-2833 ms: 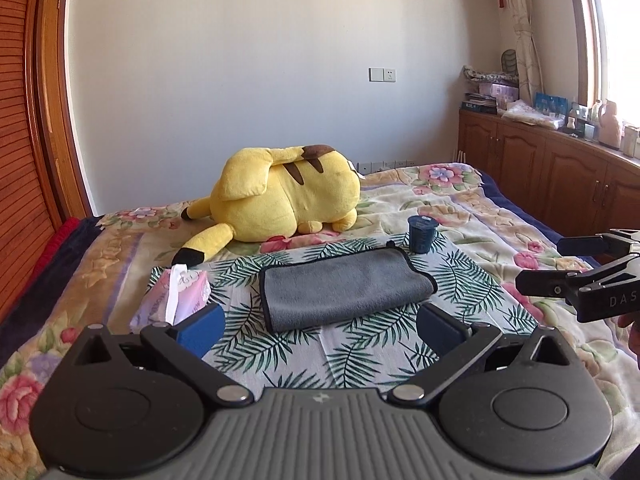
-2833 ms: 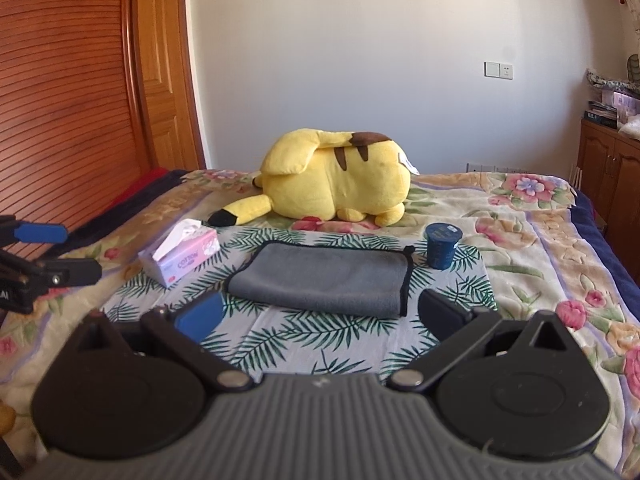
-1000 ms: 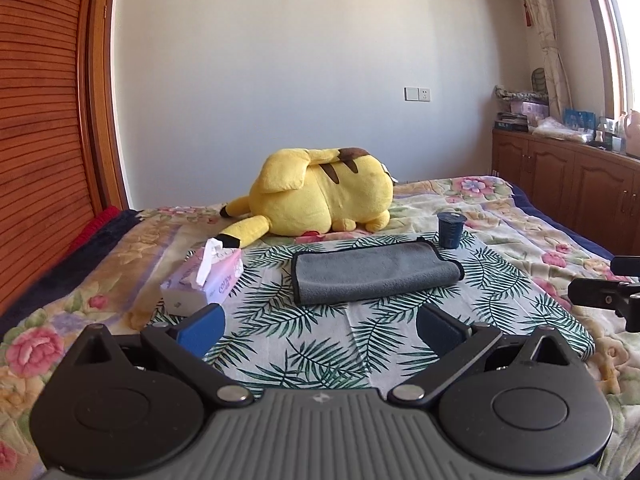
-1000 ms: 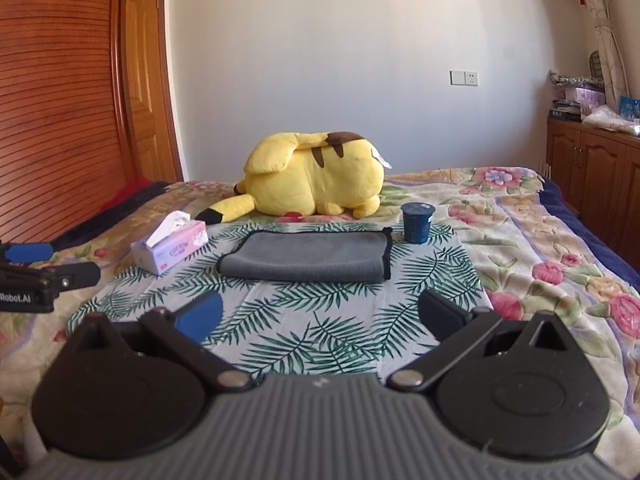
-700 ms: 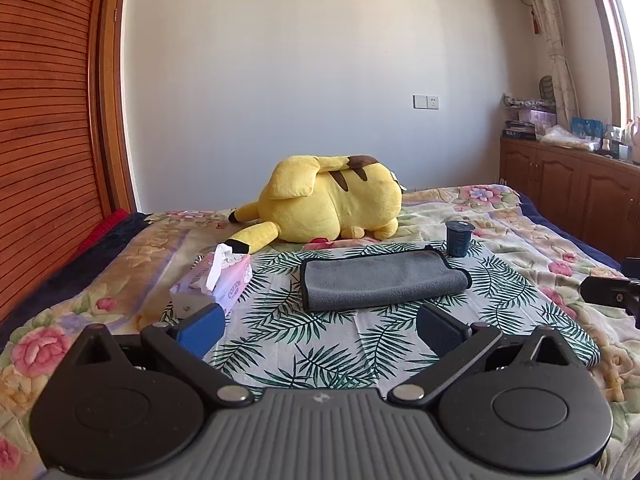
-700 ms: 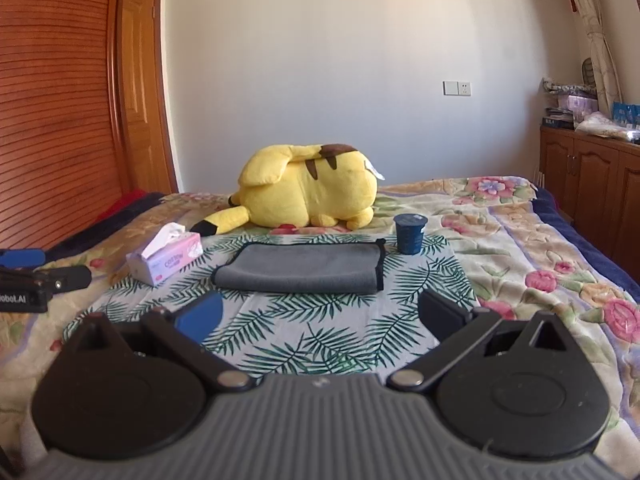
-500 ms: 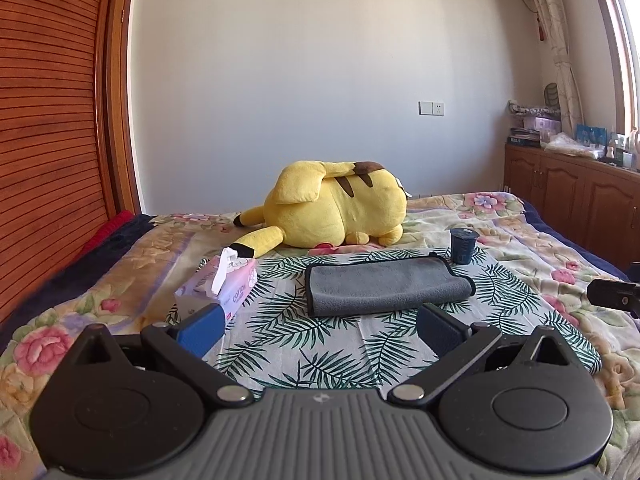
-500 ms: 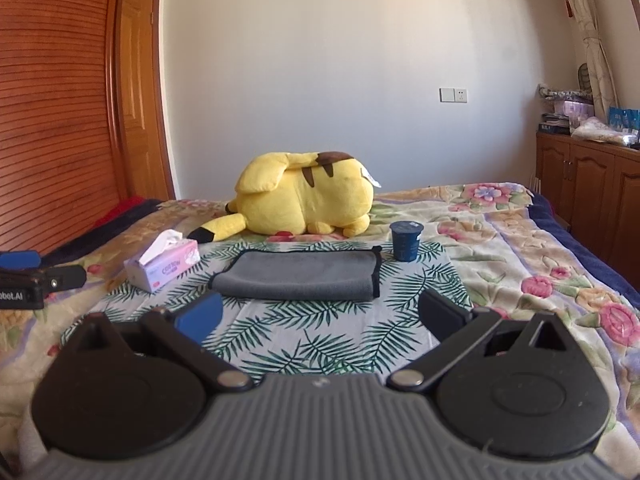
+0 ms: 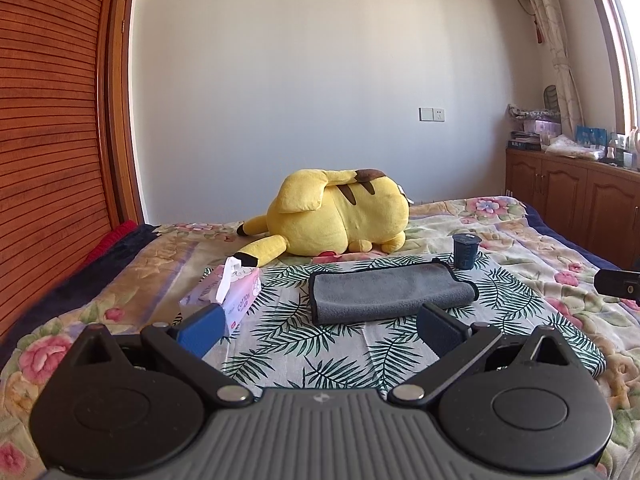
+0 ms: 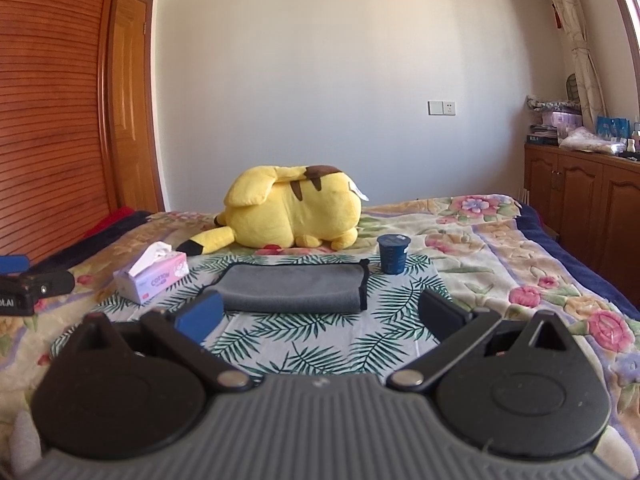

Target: Fold towel

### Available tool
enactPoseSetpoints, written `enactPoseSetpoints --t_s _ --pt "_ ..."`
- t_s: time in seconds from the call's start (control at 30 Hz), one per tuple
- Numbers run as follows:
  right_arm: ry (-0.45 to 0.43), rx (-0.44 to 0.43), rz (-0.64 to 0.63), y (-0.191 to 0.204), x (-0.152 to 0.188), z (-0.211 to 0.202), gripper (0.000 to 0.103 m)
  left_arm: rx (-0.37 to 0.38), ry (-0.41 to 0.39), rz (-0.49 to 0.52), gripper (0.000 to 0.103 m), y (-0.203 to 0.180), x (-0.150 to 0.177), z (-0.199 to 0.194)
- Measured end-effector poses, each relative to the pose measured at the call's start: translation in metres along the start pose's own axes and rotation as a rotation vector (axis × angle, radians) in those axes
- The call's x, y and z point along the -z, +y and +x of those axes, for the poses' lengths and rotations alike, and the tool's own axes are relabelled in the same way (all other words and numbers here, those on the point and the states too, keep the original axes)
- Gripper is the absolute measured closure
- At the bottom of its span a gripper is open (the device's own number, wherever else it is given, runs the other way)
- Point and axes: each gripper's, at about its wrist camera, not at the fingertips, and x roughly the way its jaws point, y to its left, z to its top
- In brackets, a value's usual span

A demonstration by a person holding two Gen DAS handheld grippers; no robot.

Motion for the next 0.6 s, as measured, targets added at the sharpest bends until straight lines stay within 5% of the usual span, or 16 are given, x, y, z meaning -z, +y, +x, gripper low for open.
enactPoseSetpoints --t_s 0.6 --pt "-0.001 0.002 0.001 0.0003 0.0011 0.0006 0.000 0.000 -0.001 0.008 0.019 -0.0009 0.0001 -0.0005"
